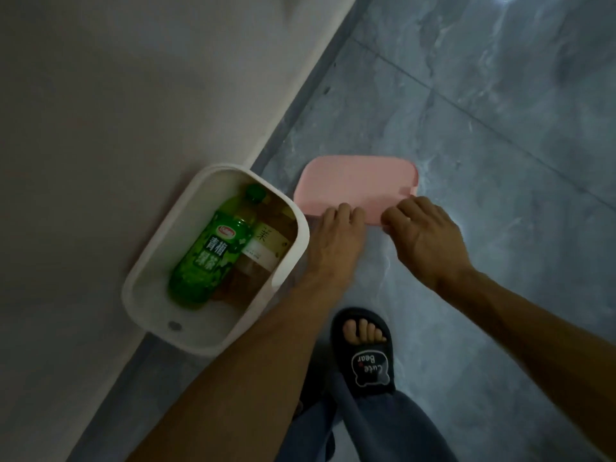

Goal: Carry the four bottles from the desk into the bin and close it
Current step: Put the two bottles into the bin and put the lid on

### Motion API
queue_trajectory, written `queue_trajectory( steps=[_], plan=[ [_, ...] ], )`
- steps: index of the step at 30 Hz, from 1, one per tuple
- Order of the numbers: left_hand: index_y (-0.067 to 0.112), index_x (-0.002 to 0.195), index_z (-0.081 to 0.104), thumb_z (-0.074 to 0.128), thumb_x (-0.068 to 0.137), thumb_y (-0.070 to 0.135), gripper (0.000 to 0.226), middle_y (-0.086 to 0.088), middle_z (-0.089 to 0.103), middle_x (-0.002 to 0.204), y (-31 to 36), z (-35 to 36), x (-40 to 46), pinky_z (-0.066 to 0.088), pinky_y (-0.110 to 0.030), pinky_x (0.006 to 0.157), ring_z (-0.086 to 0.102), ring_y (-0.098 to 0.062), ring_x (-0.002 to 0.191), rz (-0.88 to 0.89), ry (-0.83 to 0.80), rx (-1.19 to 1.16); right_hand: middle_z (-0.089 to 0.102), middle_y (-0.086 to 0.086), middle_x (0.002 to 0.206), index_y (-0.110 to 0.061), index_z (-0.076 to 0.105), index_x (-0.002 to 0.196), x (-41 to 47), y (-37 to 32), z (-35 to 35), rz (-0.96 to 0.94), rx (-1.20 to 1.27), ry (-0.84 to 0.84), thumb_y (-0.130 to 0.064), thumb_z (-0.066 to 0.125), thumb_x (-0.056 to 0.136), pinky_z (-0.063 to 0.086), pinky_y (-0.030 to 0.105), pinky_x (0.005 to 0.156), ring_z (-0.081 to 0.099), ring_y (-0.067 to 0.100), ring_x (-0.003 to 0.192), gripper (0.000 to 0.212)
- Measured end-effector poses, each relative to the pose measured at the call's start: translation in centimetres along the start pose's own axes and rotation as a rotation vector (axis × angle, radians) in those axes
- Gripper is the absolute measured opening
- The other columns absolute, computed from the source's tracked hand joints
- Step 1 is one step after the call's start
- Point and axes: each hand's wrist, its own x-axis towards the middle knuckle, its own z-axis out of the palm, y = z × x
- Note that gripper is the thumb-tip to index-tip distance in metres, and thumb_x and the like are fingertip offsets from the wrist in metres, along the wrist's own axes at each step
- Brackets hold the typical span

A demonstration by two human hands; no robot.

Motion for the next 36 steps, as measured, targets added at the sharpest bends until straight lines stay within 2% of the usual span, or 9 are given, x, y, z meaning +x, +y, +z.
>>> queue_trajectory(
  steps=[5, 11, 14, 16, 19, 21, 26, 30, 36],
  plan=[
    [0.016, 0.125, 0.055, 0.070, 0.092, 0.020, 0.036, -0.005, 0.058, 0.120, 4.3, -7.0, -6.0, 0.042, -0.022, 0.070, 0.059, -0.020, 0.101, -0.031, 0.056, -0.346, 0.060, 0.009, 0.097, -0.010, 0.064, 0.094, -2.9, -0.5, -10.5, -0.162, 0.047, 0.131, -0.011, 0.054, 0.097, 0.042, 0.040, 0.091, 0.057, 0.032, 0.103, 0.011],
    [0.019, 0.109, 0.057, 0.071, 0.090, 0.022, 0.024, 0.007, 0.057, 0.101, 5.6, -16.0, -14.0, 0.045, -0.014, 0.070, 0.057, -0.006, 0.084, -0.237, 0.157, -0.790, 0.064, 0.010, 0.112, -0.012, 0.069, 0.106, -3.0, -5.8, -22.2, -0.440, 0.068, 0.051, -0.002, 0.055, 0.095, 0.039, 0.046, 0.113, 0.052, 0.034, 0.132, 0.021],
    [0.027, 0.098, 0.055, 0.070, 0.086, 0.022, 0.020, 0.010, 0.058, 0.087, 5.0, -19.4, -17.2, 0.052, -0.023, 0.068, 0.060, -0.008, 0.079, -0.349, 0.181, -0.943, 0.061, 0.011, 0.126, -0.016, 0.065, 0.113, -2.7, -9.6, -26.0, -0.579, 0.079, -0.011, -0.008, 0.053, 0.096, 0.037, 0.047, 0.116, 0.049, 0.032, 0.136, 0.022],
    [0.027, 0.105, 0.059, 0.074, 0.086, 0.020, 0.025, 0.006, 0.066, 0.093, 4.5, -21.0, -18.8, 0.059, -0.036, 0.074, 0.067, -0.014, 0.087, -0.411, 0.184, -1.084, 0.053, 0.012, 0.143, -0.021, 0.066, 0.118, -2.4, -12.0, -27.5, -0.618, 0.083, -0.031, -0.017, 0.061, 0.094, 0.033, 0.047, 0.120, 0.039, 0.031, 0.145, 0.024],
    [0.027, 0.111, 0.065, 0.082, 0.084, 0.027, 0.032, 0.011, 0.073, 0.100, 3.2, -22.4, -20.0, 0.062, -0.029, 0.076, 0.071, -0.008, 0.094, -0.560, 0.246, -1.269, 0.034, 0.013, 0.161, -0.026, 0.062, 0.130, -1.3, -15.1, -28.4, -0.620, 0.114, -0.034, -0.023, 0.059, 0.093, 0.026, 0.048, 0.124, 0.024, 0.032, 0.153, 0.038],
    [0.024, 0.111, 0.066, 0.081, 0.086, 0.027, 0.029, 0.013, 0.074, 0.097, 2.5, -22.4, -20.3, 0.057, -0.019, 0.074, 0.072, -0.004, 0.092, -0.607, 0.267, -1.309, 0.025, 0.015, 0.164, -0.024, 0.048, 0.147, -0.7, -16.5, -27.9, -0.591, 0.131, -0.057, -0.024, 0.049, 0.099, 0.024, 0.049, 0.124, 0.019, 0.033, 0.154, 0.048],
    [0.021, 0.104, 0.071, 0.078, 0.080, 0.019, 0.025, 0.002, 0.079, 0.096, 1.5, -20.3, -19.8, 0.060, -0.024, 0.077, 0.076, -0.014, 0.092, -0.827, 0.373, -1.645, 0.015, 0.018, 0.167, -0.005, 0.024, 0.157, 1.4, -17.4, -24.5, -0.535, 0.119, -0.204, -0.039, 0.052, 0.101, 0.028, 0.049, 0.123, 0.015, 0.032, 0.155, 0.072],
    [0.008, 0.099, 0.072, 0.069, 0.075, -0.005, 0.027, -0.007, 0.076, 0.095, 2.8, -17.5, -20.3, 0.058, -0.027, 0.080, 0.072, -0.023, 0.097, -1.023, 0.494, -2.037, 0.013, 0.016, 0.167, -0.007, 0.025, 0.157, 1.4, -16.4, -22.1, -0.492, 0.065, -0.304, -0.040, 0.046, 0.102, 0.023, 0.046, 0.125, 0.014, 0.031, 0.155, 0.068],
    [0.002, 0.115, 0.065, 0.054, 0.096, -0.008, 0.024, -0.015, 0.071, 0.116, 3.6, -15.5, -19.9, 0.055, -0.035, 0.095, 0.068, -0.025, 0.109, -0.963, 0.916, -2.601, 0.020, 0.016, 0.166, -0.009, 0.029, 0.156, 2.3, -16.7, -20.0, -0.651, -0.034, -0.372, -0.038, 0.041, 0.104, 0.019, 0.053, 0.125, 0.011, 0.034, 0.155, 0.060]
  ],
)
